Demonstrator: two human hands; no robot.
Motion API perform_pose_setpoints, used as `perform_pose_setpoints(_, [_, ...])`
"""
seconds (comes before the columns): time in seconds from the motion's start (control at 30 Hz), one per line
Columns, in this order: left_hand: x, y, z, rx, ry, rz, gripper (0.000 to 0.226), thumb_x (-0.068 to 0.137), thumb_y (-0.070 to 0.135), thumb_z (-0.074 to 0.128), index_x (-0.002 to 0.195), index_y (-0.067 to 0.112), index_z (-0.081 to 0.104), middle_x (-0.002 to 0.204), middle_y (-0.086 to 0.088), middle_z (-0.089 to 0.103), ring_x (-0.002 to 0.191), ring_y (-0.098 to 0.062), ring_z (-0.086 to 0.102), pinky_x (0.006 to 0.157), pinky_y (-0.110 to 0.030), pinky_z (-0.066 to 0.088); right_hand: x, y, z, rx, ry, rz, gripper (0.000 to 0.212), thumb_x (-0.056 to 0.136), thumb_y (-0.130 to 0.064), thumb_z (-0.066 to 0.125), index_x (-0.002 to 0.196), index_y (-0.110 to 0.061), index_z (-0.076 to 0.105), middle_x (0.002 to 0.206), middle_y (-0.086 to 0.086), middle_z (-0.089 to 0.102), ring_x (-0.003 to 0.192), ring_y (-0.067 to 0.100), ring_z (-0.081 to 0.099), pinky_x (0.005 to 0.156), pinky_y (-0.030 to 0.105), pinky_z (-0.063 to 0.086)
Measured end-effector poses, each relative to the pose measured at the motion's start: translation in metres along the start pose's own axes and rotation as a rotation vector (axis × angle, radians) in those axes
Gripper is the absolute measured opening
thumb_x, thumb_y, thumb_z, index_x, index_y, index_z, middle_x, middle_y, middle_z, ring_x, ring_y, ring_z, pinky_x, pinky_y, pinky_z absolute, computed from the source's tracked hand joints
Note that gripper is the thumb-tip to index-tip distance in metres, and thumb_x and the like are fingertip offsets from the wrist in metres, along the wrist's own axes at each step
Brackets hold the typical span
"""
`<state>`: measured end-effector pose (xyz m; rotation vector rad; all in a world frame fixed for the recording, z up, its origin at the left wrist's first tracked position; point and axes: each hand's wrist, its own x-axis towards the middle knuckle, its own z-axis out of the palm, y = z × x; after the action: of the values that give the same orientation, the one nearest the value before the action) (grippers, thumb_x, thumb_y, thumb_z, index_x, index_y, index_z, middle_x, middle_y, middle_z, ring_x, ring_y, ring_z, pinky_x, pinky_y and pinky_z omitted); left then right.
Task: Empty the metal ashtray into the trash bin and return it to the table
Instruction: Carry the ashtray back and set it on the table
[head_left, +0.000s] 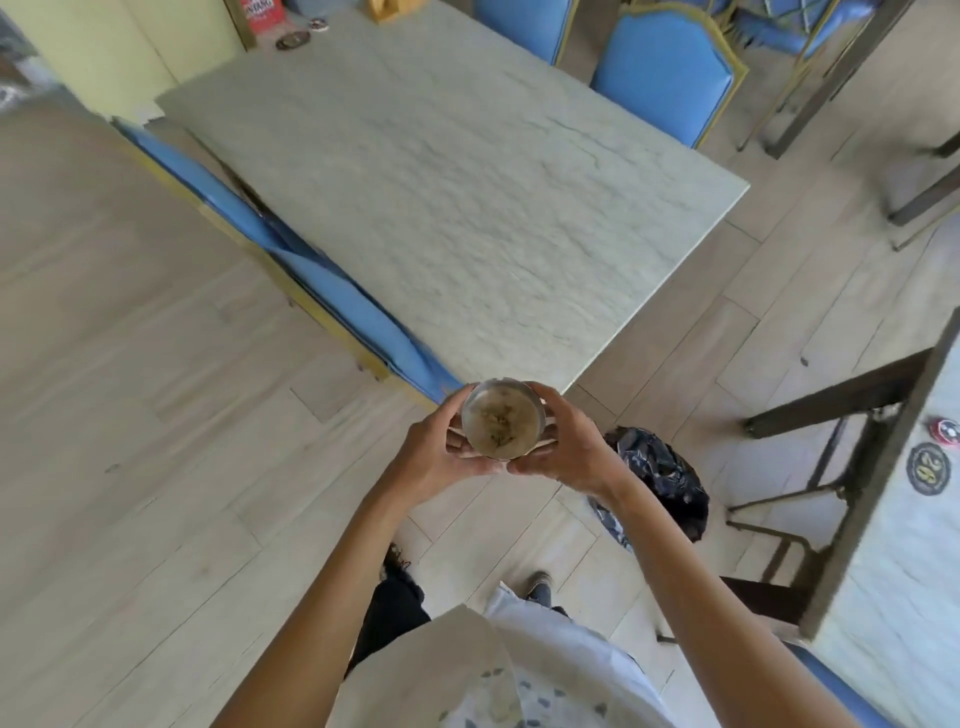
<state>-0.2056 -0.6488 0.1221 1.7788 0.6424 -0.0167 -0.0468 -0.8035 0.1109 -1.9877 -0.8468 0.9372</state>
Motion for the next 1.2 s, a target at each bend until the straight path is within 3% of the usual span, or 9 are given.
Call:
perform_pose_setpoints(0.27, [-0.011, -0.049, -0.138, -0.055, 0.056, -0.025, 0.104, 0.068, 0.032, 0.094, 0.154, 0.035, 0.036, 0.119, 0.012, 0.064, 0.106, 0.001, 0.066, 0.083, -0.014, 0.057, 0.071, -0.084, 0.098, 0.000, -0.008, -0.029, 0.103, 0.057, -0.020, 0.098, 0.146, -0.033, 0.047, 0.126, -0.002, 0.066, 0.109, 0.022, 0.071, 0.087, 0.046, 0.064])
perform_pose_setpoints(0.5, [-0.008, -0.082, -0.247, -0.093, 0.111, -0.044, 0.102, 0.066, 0.031, 0.095, 0.152, 0.030, 0.040, 0.123, 0.005, 0.067, 0.108, -0.008, 0.069, 0.090, -0.028, 0.061, 0.137, -0.150, 0.170, -0.037, -0.048, -0.114, 0.098, 0.065, -0.016, 0.097, 0.147, -0.025, 0.044, 0.132, 0.000, 0.058, 0.112, 0.017, 0.067, 0.083, 0.025, 0.062])
perform_pose_setpoints(0.57, [-0.003, -0.088, -0.269, -0.107, 0.128, -0.050, 0.098, 0.066, 0.029, 0.095, 0.148, 0.032, 0.042, 0.119, 0.009, 0.066, 0.107, -0.008, 0.069, 0.089, -0.026, 0.061, 0.158, -0.162, 0.181, -0.066, -0.060, -0.131, 0.100, 0.065, -0.018, 0.097, 0.149, -0.023, 0.043, 0.134, 0.002, 0.058, 0.112, 0.018, 0.067, 0.082, 0.024, 0.061])
perform_pose_setpoints(0.67, [0.012, -0.095, -0.300, -0.116, 0.146, -0.063, 0.093, 0.066, 0.026, 0.096, 0.143, 0.033, 0.045, 0.120, 0.007, 0.067, 0.106, -0.010, 0.070, 0.088, -0.024, 0.061, 0.190, -0.179, 0.192, -0.069, -0.066, -0.133, 0.102, 0.063, -0.023, 0.098, 0.148, -0.025, 0.043, 0.135, 0.002, 0.059, 0.112, 0.020, 0.068, 0.088, 0.034, 0.063])
perform_pose_setpoints(0.83, [0.055, -0.102, -0.350, -0.101, 0.168, -0.074, 0.094, 0.064, 0.024, 0.097, 0.142, 0.031, 0.046, 0.115, 0.006, 0.069, 0.100, -0.008, 0.072, 0.084, -0.019, 0.060, 0.252, -0.203, 0.203, -0.002, -0.064, -0.093, 0.096, 0.064, -0.015, 0.098, 0.143, -0.031, 0.047, 0.124, -0.010, 0.059, 0.103, 0.009, 0.067, 0.076, 0.020, 0.060])
perform_pose_setpoints(0.93, [0.090, -0.105, -0.379, -0.083, 0.153, -0.068, 0.093, 0.064, 0.025, 0.097, 0.140, 0.036, 0.046, 0.114, 0.008, 0.069, 0.099, -0.008, 0.072, 0.085, -0.021, 0.060, 0.291, -0.213, 0.206, 0.037, -0.037, -0.069, 0.095, 0.062, -0.012, 0.097, 0.141, -0.030, 0.049, 0.121, -0.010, 0.061, 0.104, 0.012, 0.068, 0.080, 0.026, 0.061])
perform_pose_setpoints(1.03, [0.131, -0.103, -0.407, -0.066, 0.116, -0.073, 0.091, 0.064, 0.025, 0.097, 0.138, 0.039, 0.045, 0.115, 0.007, 0.068, 0.099, -0.007, 0.072, 0.086, -0.022, 0.060, 0.331, -0.219, 0.205, 0.092, -0.005, -0.039, 0.097, 0.054, -0.027, 0.096, 0.140, -0.034, 0.051, 0.124, -0.009, 0.065, 0.107, 0.019, 0.071, 0.085, 0.042, 0.065])
perform_pose_setpoints(1.2, [0.197, -0.085, -0.446, 0.025, 0.019, -0.062, 0.091, 0.064, 0.033, 0.096, 0.139, 0.041, 0.044, 0.117, 0.018, 0.065, 0.105, -0.006, 0.070, 0.089, -0.028, 0.061, 0.386, -0.233, 0.193, 0.133, 0.072, 0.004, 0.098, 0.058, -0.022, 0.101, 0.142, -0.033, 0.050, 0.123, -0.009, 0.066, 0.105, 0.018, 0.072, 0.084, 0.039, 0.065])
